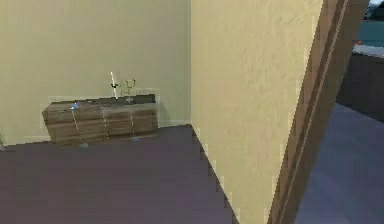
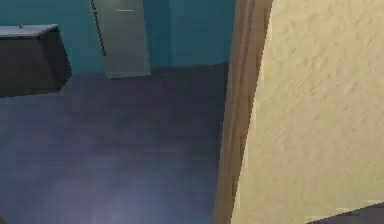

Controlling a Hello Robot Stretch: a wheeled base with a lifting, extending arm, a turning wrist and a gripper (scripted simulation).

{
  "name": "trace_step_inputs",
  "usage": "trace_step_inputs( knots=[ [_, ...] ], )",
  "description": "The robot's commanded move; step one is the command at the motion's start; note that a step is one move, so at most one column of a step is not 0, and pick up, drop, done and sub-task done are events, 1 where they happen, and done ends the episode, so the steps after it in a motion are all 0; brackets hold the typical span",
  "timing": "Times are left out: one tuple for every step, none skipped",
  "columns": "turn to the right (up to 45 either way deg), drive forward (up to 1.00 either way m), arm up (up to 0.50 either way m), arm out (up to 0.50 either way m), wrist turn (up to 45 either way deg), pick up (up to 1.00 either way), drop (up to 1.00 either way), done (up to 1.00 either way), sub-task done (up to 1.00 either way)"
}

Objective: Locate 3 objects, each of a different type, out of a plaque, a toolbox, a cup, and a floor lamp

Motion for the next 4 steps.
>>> trace_step_inputs(
  knots=[
    [45.0, 0.0, 0.0, 0.0, 0.0, 0.0, 0.0, 0.0, 0.0],
    [30.0, 0.0, 0.0, 0.0, 0.0, 0.0, 0.0, 0.0, 0.0],
    [0.0, 0.4, 0.0, 0.0, 0.0, 0.0, 0.0, 0.0, 0.0],
    [0.0, 0.3, 0.0, 0.0, 0.0, 0.0, 0.0, 0.0, 0.0]
  ],
)
